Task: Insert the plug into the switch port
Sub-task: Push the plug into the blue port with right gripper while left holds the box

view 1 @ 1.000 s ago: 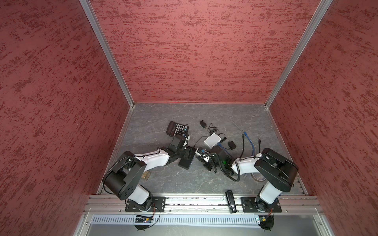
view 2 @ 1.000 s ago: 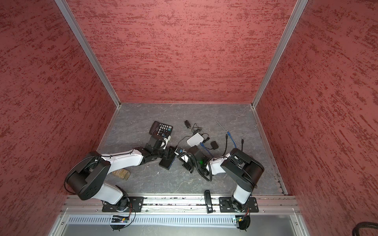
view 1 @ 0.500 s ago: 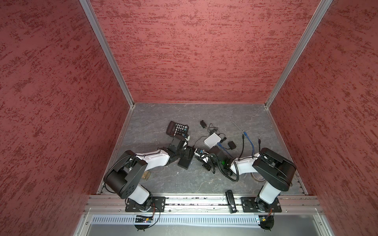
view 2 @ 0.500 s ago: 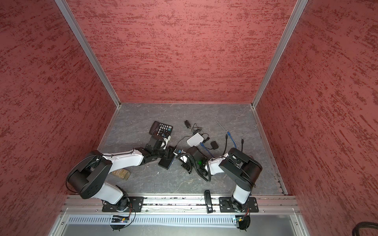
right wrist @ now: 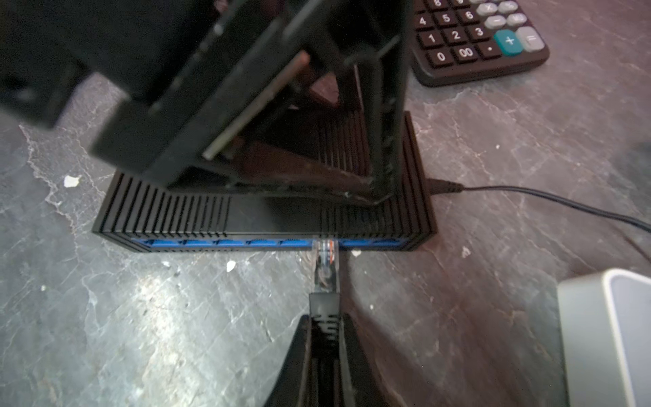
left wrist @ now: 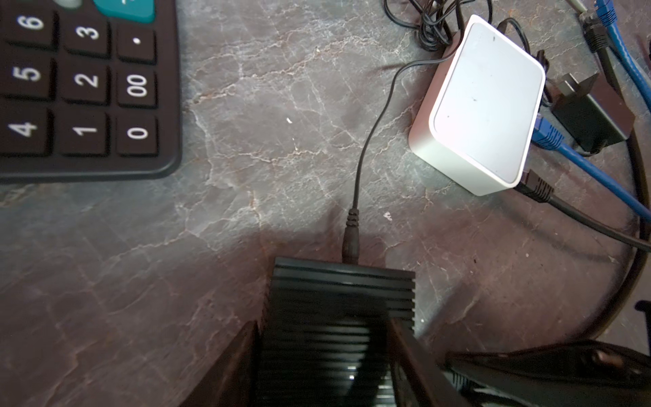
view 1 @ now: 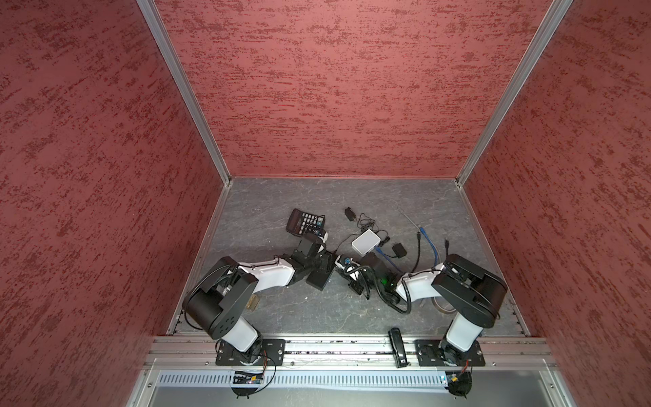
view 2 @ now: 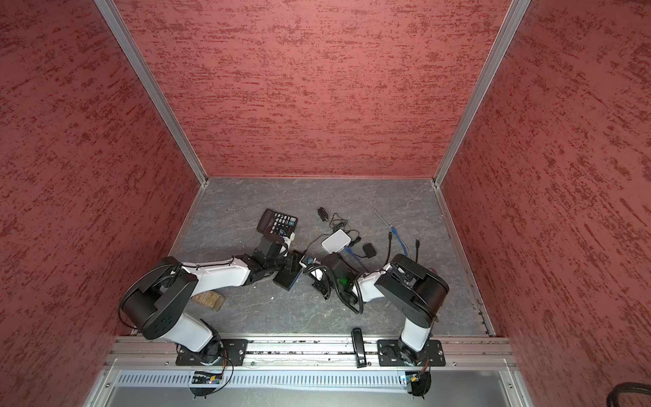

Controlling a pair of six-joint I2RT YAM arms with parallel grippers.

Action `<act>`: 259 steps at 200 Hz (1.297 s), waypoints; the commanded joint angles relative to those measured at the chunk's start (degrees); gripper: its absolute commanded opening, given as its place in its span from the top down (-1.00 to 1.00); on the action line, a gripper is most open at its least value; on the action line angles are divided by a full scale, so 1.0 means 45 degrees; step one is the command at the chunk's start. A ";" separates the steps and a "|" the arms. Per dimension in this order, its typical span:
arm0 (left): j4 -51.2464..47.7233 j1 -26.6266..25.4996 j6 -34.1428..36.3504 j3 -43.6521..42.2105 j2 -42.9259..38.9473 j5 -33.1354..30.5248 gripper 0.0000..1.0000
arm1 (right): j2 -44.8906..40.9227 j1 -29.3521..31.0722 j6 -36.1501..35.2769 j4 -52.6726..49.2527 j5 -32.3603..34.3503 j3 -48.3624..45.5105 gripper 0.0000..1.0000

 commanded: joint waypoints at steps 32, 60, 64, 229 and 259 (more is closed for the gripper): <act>-0.0435 -0.0742 -0.0462 -0.0334 0.0453 0.0778 -0.15 | 0.0024 0.0196 0.0991 0.2682 0.0805 0.0072 1.00; -0.0232 -0.0912 -0.0853 -0.0438 0.0551 0.0810 -0.14 | 0.0281 0.0290 0.1014 0.3000 0.1139 0.0072 1.00; -0.0207 -0.0942 -0.0893 -0.0439 0.0569 0.0853 -0.14 | 0.0343 0.0295 0.0987 0.3059 0.1142 0.0046 1.00; 0.0729 -0.2451 -0.1984 -0.0362 0.1884 0.2186 -0.12 | 0.1036 0.0433 0.0279 0.4829 0.1504 0.1020 1.00; 0.1296 -0.2447 -0.1913 -0.0574 0.2008 0.3100 -0.12 | 0.1403 0.0427 -0.0121 0.5513 0.1467 0.1193 1.00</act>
